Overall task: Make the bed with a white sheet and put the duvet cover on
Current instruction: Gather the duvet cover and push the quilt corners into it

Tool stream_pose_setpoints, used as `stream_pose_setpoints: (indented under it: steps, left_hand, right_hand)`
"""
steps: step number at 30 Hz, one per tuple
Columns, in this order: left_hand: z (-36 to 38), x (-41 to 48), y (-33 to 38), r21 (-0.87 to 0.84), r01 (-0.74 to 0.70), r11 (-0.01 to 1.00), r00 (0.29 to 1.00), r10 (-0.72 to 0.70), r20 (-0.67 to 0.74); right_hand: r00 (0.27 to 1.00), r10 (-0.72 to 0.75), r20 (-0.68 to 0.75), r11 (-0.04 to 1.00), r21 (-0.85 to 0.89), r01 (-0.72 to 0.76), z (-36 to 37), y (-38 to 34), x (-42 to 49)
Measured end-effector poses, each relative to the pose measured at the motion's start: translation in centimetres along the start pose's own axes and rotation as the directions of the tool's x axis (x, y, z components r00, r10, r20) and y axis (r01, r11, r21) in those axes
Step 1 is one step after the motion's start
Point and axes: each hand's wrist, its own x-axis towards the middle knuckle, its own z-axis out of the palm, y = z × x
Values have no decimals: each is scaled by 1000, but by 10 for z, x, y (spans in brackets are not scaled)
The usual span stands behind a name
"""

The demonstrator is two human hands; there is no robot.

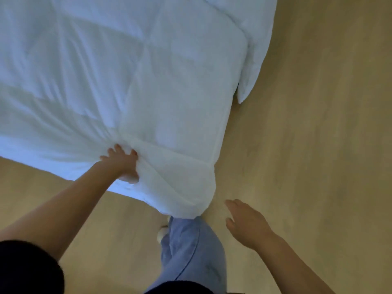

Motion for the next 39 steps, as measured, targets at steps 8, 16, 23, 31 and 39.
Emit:
stream_pose_setpoints:
  steps: [8,16,23,31,39]
  left_hand:
    - [-34,-18,96,-764,263,590,934,-355,48]
    - [-153,-23,179,-987,107,123,946,-317,63]
    - [-344,29,237,-986,-102,-129,964,-256,-66]
    - [-473,121,286,-692,-98,-715,893,-370,256]
    - [-557,123,318,-848,-61,-526,724,-608,325]
  right_hand:
    - [980,-159,-115,986,-77,151,-155,39,37]
    - [932,-354,-76,920,-211,332,-319,73,98]
    - [896,-445,-18,847,-332,414,-454,87,188]
    - [777,-575,255,608,-502,615,-591,97,310]
    - [682,-644,347,545,-417,727,-703,69,405]
